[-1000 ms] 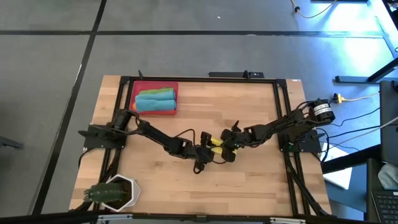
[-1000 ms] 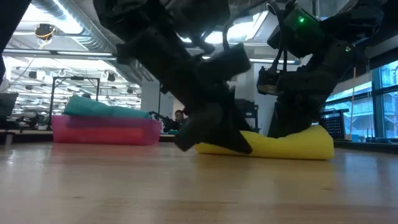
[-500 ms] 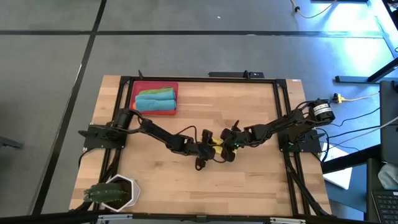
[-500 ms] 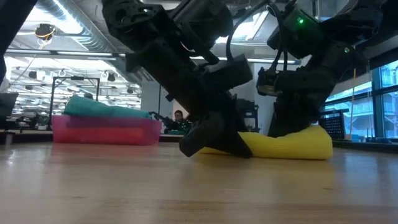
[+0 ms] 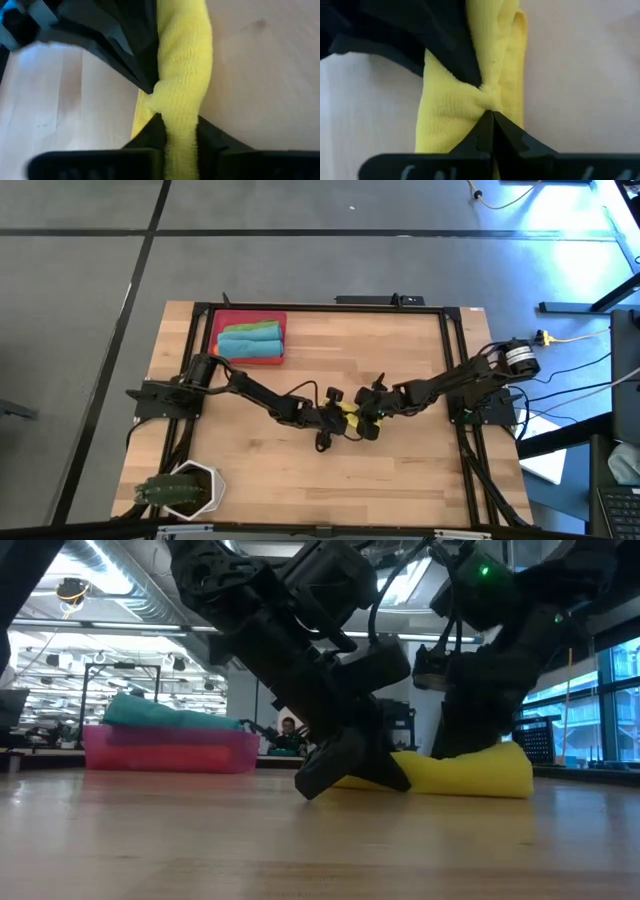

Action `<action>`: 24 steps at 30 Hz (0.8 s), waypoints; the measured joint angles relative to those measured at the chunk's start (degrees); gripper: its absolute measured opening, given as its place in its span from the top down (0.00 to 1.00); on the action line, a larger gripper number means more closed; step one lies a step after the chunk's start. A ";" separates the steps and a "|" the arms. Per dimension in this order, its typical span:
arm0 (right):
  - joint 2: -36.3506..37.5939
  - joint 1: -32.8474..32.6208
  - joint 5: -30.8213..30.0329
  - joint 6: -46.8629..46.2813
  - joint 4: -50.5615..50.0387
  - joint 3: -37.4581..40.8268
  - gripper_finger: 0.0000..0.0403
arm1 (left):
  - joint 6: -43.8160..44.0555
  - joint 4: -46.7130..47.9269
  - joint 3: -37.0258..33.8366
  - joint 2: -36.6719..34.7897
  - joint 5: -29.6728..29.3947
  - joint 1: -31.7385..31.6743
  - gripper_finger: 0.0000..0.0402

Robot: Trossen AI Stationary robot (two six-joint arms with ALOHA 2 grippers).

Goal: Roll microfiber towels into tight, uniform cylinder then place into a basket
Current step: Roll the yellow microfiber towel, then put the rolled yellow microfiber towel into the red bin

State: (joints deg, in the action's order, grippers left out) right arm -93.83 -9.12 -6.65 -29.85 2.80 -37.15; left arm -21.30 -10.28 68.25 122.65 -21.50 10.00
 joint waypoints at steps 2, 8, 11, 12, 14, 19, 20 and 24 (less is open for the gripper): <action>2.07 -0.55 -2.76 0.79 -3.19 -0.68 0.98 | -0.02 0.35 0.00 0.02 -0.02 -0.15 0.95; 11.45 -2.38 -11.95 7.65 -13.63 -4.50 0.97 | -0.02 1.09 0.01 -0.02 -0.21 -0.13 0.99; 16.64 -3.40 -16.60 8.88 -18.42 -5.96 0.96 | -0.37 2.12 -0.15 -0.72 -0.42 -0.11 0.99; 18.46 -3.82 -17.85 8.99 -18.95 -6.35 0.95 | -0.43 2.36 -0.21 -1.00 -0.51 -0.13 0.99; 21.95 -4.84 -19.53 9.14 -20.58 -6.42 0.95 | -0.51 4.39 -0.36 -2.49 -0.67 -0.13 0.99; 28.68 -7.55 -23.04 9.16 -21.52 -6.43 0.95 | 0.01 12.17 -0.55 -9.34 -2.58 -0.27 1.00; 29.50 -8.04 -23.57 9.16 -21.71 -6.44 0.95 | 0.27 13.98 -0.55 -11.37 -3.58 -0.34 1.00; 30.78 -9.82 -26.15 9.33 -21.59 -6.42 0.95 | 2.36 20.18 -0.42 -19.49 -5.64 -1.01 1.00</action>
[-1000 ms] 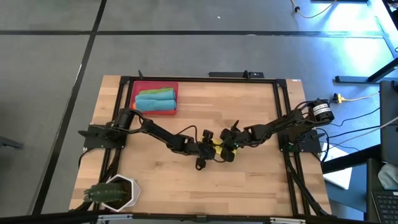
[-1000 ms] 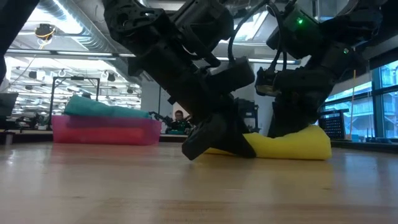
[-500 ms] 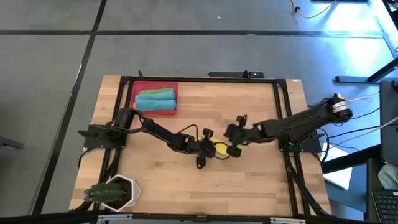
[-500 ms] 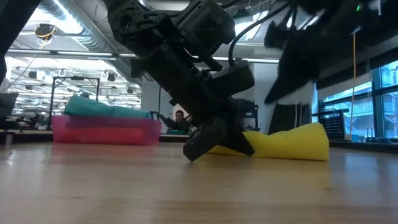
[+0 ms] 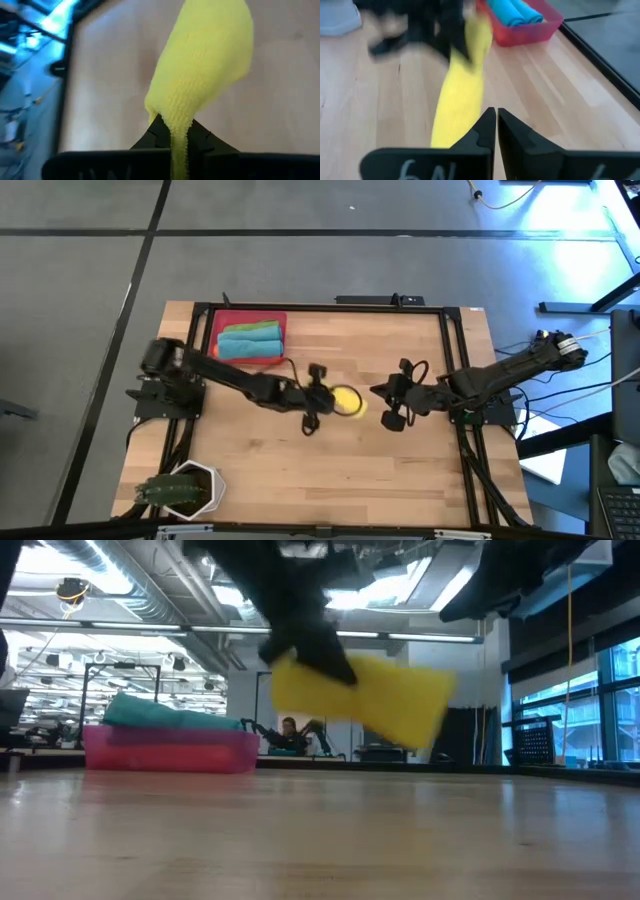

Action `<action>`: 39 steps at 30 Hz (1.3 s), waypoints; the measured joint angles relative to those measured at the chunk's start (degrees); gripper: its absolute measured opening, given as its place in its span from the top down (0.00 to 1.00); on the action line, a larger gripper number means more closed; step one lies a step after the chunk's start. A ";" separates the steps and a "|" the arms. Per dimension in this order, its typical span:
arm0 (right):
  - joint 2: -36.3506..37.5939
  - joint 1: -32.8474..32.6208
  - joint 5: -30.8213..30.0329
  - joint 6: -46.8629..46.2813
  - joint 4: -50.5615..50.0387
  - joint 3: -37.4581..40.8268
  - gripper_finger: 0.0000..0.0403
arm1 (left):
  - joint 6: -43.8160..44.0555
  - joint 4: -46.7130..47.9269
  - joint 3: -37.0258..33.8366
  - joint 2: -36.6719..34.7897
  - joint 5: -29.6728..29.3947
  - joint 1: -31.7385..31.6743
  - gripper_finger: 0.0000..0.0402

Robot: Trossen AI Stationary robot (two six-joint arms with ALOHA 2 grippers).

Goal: Roll microfiber towels into tight, uniform cylinder then place into a basket
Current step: Put the rolled yellow microfiber towel into the red bin

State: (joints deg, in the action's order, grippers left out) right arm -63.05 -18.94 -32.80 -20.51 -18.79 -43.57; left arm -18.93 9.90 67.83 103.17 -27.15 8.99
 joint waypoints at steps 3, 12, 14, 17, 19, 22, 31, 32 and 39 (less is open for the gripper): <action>-0.42 -0.73 -0.57 0.01 -0.55 0.00 0.95 | 0.42 6.77 0.00 -7.20 -3.85 -0.75 1.00; -1.14 -1.68 -0.61 0.04 -0.48 0.00 0.95 | 0.55 28.42 0.07 -26.11 -13.93 -10.34 1.00; -1.14 -1.66 -0.61 0.15 -0.44 0.00 0.95 | 0.47 31.66 0.07 -28.67 -14.01 -14.39 1.00; -1.14 -1.66 -0.63 0.22 -0.44 0.00 0.95 | 0.36 34.60 -0.70 -31.21 -12.53 -20.80 1.00; -1.14 -1.71 -0.63 0.27 -0.42 0.00 0.95 | -0.82 34.70 -2.54 -32.78 -9.63 -24.58 1.00; -1.14 -1.84 -0.63 1.28 -0.41 0.00 0.95 | -2.42 32.32 -5.37 -34.92 -3.67 -29.29 1.00; -3.11 -2.01 -0.78 2.80 -0.15 -0.02 0.95 | -3.80 22.40 -18.72 -48.75 3.98 -34.88 1.00; -3.55 -2.00 -0.77 3.06 0.04 -0.02 0.95 | -4.16 21.81 -20.71 -50.52 4.38 -35.64 1.00; -7.17 -1.99 -0.76 3.21 1.84 -0.02 0.95 | -4.52 16.79 -29.87 -54.57 7.97 -40.36 1.00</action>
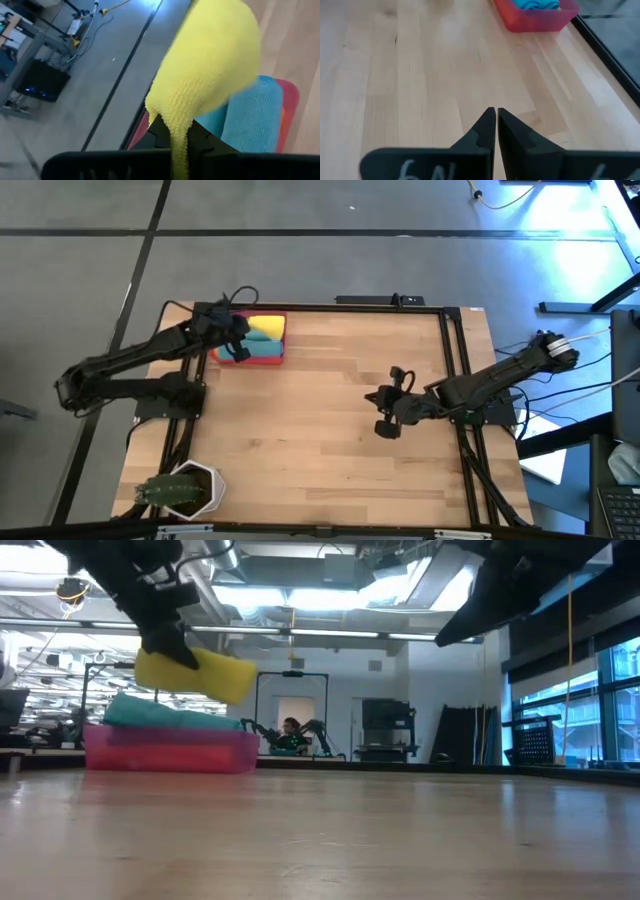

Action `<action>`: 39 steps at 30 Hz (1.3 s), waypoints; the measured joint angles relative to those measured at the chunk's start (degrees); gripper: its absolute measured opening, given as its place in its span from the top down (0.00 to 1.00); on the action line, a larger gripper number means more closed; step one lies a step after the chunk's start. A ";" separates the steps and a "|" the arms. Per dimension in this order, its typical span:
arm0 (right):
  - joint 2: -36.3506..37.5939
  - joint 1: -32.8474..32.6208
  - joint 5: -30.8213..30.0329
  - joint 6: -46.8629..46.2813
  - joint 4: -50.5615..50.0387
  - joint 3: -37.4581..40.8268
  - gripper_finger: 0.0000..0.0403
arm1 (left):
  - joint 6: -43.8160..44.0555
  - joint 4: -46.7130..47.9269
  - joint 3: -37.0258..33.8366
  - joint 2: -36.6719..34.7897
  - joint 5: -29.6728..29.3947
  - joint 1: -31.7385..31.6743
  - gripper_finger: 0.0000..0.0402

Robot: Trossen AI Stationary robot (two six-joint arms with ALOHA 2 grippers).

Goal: Roll microfiber towels into tight, uniform cylinder then place into a basket
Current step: Put the rolled yellow microfiber towel into the red bin

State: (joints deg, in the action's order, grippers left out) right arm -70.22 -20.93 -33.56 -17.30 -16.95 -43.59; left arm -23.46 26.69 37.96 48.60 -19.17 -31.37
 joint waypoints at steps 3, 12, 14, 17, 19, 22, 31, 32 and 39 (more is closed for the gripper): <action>-1.18 0.00 0.02 -0.04 0.70 0.00 0.95 | -1.00 -4.54 -3.11 0.00 4.11 -2.12 1.00; -3.30 0.00 0.07 1.33 3.69 -0.02 0.95 | -2.70 -16.86 -10.49 0.07 8.86 -9.96 1.00; -3.31 0.00 0.05 1.36 4.07 -0.02 0.95 | -3.01 -19.43 -11.90 0.20 8.76 -11.64 1.00; -3.36 0.00 -0.22 1.51 4.45 -0.02 0.95 | -4.16 -23.12 -13.76 1.29 7.97 -13.79 1.00; -3.36 0.00 -0.24 1.51 4.72 -0.02 0.95 | -4.32 -25.57 -14.45 2.70 7.60 -15.12 1.00; -3.36 0.02 -0.28 1.84 5.42 -0.02 0.95 | -5.94 -27.53 -15.20 5.17 9.05 -16.67 1.00; -3.36 0.02 -0.42 2.86 6.47 -0.02 0.95 | -9.36 -27.64 -15.35 13.00 14.48 -18.02 1.00; -3.36 0.02 -0.42 2.86 6.46 -0.02 0.95 | -10.00 -27.26 -15.35 13.29 15.98 -18.00 1.00; -3.36 0.13 -0.44 3.02 6.45 -0.02 0.95 | -11.69 -27.06 -15.35 13.67 19.59 -18.02 0.95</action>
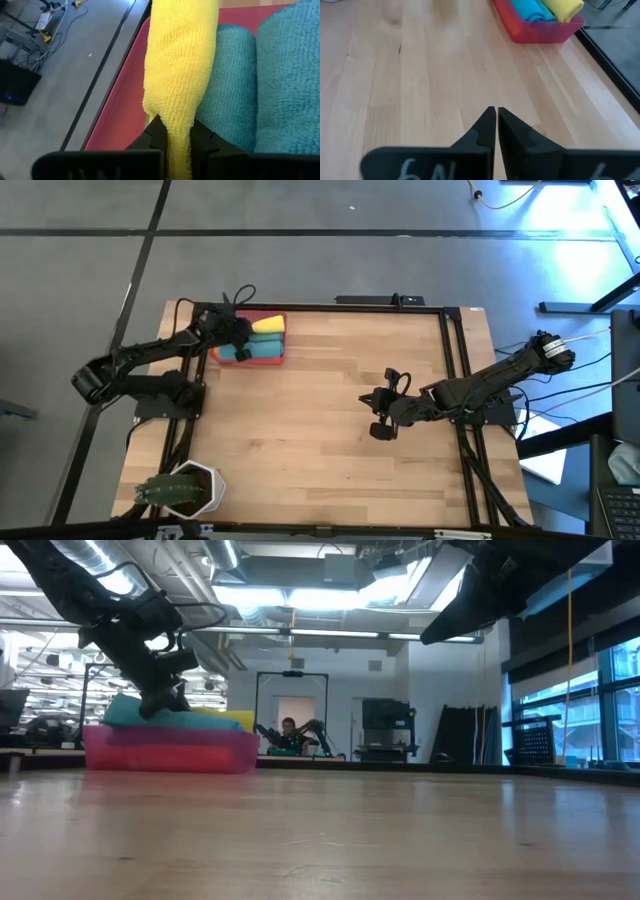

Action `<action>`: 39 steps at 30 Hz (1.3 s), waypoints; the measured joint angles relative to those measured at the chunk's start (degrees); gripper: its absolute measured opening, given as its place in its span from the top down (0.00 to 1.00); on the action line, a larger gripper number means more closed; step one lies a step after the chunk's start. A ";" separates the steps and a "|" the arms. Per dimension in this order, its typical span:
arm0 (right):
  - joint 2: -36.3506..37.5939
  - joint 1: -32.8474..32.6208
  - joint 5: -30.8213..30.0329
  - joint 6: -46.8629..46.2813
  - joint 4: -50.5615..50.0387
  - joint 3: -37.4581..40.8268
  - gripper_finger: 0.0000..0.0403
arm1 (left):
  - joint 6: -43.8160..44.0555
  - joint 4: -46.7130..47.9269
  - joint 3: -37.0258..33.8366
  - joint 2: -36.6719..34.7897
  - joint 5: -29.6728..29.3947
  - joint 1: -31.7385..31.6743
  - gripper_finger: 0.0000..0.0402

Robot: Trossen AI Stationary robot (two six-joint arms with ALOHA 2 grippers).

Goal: Roll microfiber towels into tight, uniform cylinder then place into a basket
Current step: Put the rolled yellow microfiber towel into the red bin, then return to Home Position

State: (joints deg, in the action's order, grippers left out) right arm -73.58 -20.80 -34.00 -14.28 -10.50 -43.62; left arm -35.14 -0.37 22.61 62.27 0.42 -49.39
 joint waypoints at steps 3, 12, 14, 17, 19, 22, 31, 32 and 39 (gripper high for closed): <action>0.00 0.04 -0.02 0.00 0.00 0.00 0.95 | -0.08 0.47 0.00 -0.01 -0.21 0.00 0.89; 0.00 0.04 -0.02 0.00 -0.04 0.00 0.95 | 1.93 4.14 2.08 -0.48 -3.68 0.04 0.69; 0.00 0.04 -0.02 -0.04 -0.04 0.00 0.95 | 2.76 6.16 3.23 -0.97 -4.37 0.07 0.64; 0.00 0.04 -0.02 -0.02 -0.04 0.00 0.95 | 3.56 10.27 5.09 -1.22 -5.56 0.19 0.59; 0.00 0.04 0.00 -0.08 -0.04 0.00 0.95 | 4.67 14.16 6.60 -1.48 -6.02 0.51 0.56; 0.00 0.04 0.00 -0.09 -0.07 0.00 0.95 | 5.56 19.50 9.15 -2.45 -6.73 1.42 0.53; 0.02 0.04 0.02 0.58 -0.11 0.00 0.95 | 12.40 29.97 18.19 -10.64 -12.14 6.30 0.51; 0.02 0.04 0.02 1.08 -0.10 0.00 0.95 | 13.56 30.54 19.34 -11.96 -12.17 7.03 0.51; 1.60 -0.15 1.30 6.68 4.45 0.03 0.95 | 25.41 29.28 24.50 -24.31 -4.49 15.84 0.55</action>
State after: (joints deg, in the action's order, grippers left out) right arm -71.99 -20.95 -32.69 -7.61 -6.05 -43.59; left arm -9.73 28.91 47.11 37.96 -4.07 -33.55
